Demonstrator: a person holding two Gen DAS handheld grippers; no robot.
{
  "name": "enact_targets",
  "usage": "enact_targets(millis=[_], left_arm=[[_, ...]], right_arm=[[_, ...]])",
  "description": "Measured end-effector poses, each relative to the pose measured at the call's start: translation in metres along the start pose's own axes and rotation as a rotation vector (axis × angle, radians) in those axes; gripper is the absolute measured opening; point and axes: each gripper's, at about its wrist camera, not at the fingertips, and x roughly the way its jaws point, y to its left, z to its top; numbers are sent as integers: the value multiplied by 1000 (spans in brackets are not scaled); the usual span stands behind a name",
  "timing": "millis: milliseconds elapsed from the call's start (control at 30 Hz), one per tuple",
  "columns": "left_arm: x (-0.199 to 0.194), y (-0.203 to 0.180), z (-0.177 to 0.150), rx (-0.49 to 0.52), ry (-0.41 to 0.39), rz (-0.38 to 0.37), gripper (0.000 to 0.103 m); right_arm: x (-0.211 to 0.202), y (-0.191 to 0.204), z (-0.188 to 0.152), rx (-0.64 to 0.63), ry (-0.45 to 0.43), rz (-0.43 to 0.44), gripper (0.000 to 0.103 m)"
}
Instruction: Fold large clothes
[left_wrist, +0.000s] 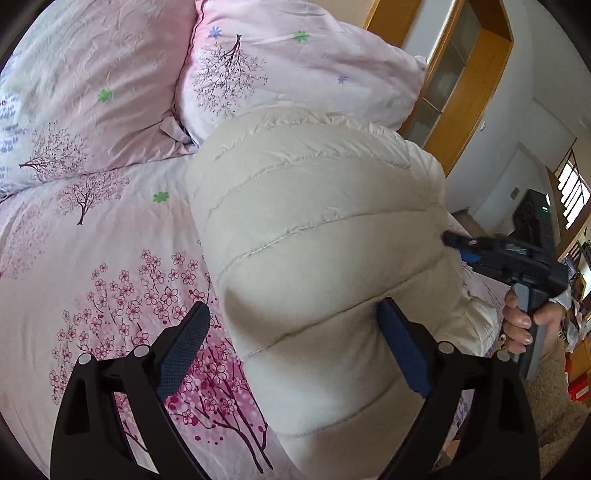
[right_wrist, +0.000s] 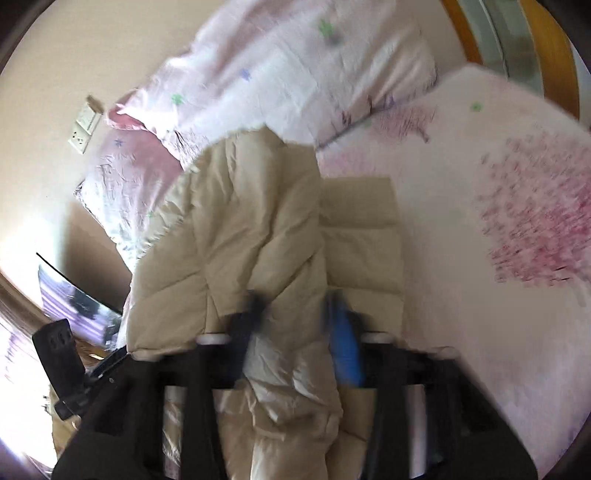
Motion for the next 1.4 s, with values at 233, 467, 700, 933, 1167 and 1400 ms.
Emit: enact_targets(millis=[233, 467, 700, 933, 1167, 1400], left_arm=[[-2, -4, 7, -11, -16, -52, 94], [5, 1, 5, -26, 3, -39, 95], [10, 4, 4, -47, 17, -31, 97], [14, -1, 2, -7, 23, 29, 101], [18, -1, 2, 0, 37, 34, 101], [24, 2, 2, -6, 61, 32, 102]], right_arm=[[12, -28, -12, 114, 4, -117, 8], [-32, -3, -20, 9, -144, -89, 26], [-23, 25, -41, -123, -72, -51, 31], [-3, 22, -50, -118, -11, -89, 35], [5, 19, -51, -102, 14, -88, 36], [13, 14, -50, -93, 45, -95, 36]])
